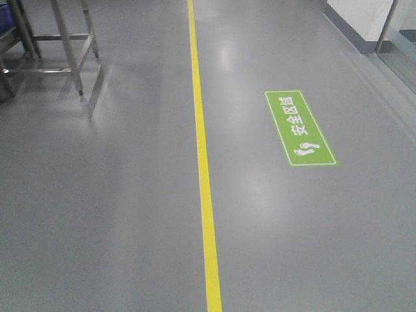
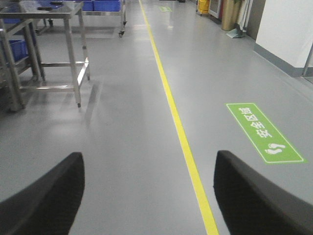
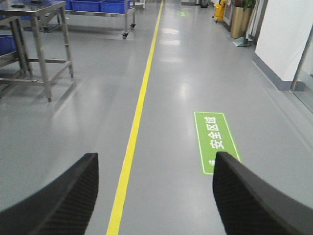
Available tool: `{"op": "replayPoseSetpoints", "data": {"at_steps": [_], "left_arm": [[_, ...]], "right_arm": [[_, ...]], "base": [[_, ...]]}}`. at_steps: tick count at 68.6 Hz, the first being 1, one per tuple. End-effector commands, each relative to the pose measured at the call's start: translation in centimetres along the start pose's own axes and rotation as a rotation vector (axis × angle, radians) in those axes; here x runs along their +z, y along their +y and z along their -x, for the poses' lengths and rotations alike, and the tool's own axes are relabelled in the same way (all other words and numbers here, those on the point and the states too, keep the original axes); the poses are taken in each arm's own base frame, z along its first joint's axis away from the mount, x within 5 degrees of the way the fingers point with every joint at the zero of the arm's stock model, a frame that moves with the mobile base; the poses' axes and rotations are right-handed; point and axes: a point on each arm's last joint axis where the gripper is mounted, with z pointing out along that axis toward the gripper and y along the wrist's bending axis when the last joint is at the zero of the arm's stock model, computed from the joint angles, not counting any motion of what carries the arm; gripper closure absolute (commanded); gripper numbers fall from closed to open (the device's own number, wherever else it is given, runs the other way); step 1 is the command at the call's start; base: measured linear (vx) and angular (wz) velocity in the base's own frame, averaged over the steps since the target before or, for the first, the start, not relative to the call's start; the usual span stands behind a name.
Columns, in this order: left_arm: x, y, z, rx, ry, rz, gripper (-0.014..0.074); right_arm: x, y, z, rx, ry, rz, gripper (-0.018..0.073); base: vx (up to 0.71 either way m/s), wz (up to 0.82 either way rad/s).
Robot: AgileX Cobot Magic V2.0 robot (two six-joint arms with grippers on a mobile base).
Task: Move and align brake pads A on conveyor
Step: 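Drive along the yellow floor line toward the blue bin racks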
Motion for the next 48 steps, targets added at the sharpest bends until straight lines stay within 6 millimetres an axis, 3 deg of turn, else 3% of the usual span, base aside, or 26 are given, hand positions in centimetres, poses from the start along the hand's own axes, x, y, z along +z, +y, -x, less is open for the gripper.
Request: {"op": "replayPoseSetpoints", "data": {"at_steps": [1, 24, 48], "left_arm": [[-0.2, -0.27, 1.39, 0.005, -0.081, -0.025, 0.0059], [-0.2, -0.26, 1.36, 0.005, -0.078, -0.024, 0.0059], [-0.2, -0.26, 1.36, 0.005, -0.078, -0.024, 0.0059]], "right_arm": [[-0.23, -0.09, 1.46, -0.016, -0.093, -0.006, 0.0069], [-0.23, -0.09, 1.46, -0.016, -0.093, -0.006, 0.0069], [-0.23, -0.09, 1.46, -0.016, -0.093, -0.006, 0.0069]], "base": [[0.7, -0.19], [0.7, -0.07], [0.7, 0.18]]}}
